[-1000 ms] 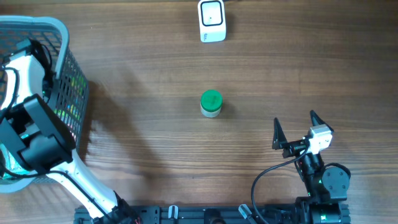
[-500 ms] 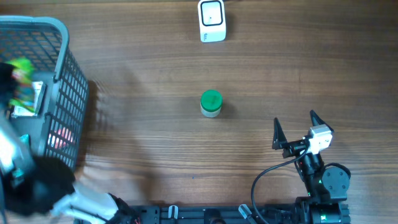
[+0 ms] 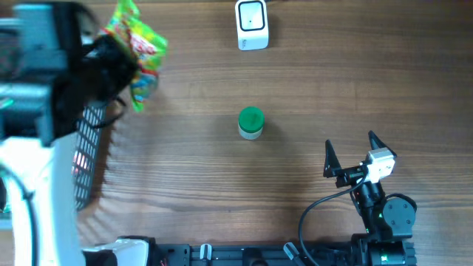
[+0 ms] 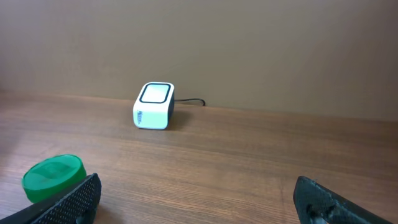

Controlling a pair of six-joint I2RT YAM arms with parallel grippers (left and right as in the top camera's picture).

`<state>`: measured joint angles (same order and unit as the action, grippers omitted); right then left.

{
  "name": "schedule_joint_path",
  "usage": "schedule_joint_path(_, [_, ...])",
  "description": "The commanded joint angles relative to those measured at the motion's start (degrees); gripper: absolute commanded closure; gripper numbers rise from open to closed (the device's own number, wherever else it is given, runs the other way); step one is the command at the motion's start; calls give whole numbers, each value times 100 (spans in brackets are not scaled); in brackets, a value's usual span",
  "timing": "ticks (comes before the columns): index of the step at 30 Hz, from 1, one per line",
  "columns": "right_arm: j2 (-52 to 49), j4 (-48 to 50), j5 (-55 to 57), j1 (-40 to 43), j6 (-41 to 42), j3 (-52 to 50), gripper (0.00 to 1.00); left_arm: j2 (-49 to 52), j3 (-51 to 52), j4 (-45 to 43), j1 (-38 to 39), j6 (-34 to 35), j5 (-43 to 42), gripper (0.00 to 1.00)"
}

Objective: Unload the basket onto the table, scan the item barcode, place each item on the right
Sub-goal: 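Grasp the Haribo gummy bag in the basket with the left gripper, place beside jar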

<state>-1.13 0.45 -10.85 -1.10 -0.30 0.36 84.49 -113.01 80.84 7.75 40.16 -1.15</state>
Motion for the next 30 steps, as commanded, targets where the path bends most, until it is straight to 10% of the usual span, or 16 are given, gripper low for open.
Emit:
schedule_joint_path(1, [11, 31, 52, -33, 31, -7, 0, 535, 999, -70, 1167, 385, 776, 96])
schedule_joint_path(14, [11, 33, 52, -33, 31, -7, 0, 1475, 5182, -3606, 2505, 1904, -396, 95])
schedule_joint_path(15, [11, 31, 52, -33, 33, -7, 0, 1429, 5160, -3571, 2485, 1902, -385, 78])
schedule_joint_path(17, [11, 31, 52, -33, 31, -7, 1, 1263, 4931, -3163, 2306, 1873, -264, 0])
schedule_joint_path(24, [11, 31, 52, -33, 33, -7, 0, 411, 1425, 153, 1123, 1217, 828, 0])
schedule_joint_path(28, [11, 33, 52, -33, 33, -7, 0, 111, -951, 315, 402, -520, 1130, 0])
schedule_joint_path(30, [11, 31, 52, -33, 33, -7, 0, -70, -1200, 232, 31, -149, 2376, 0])
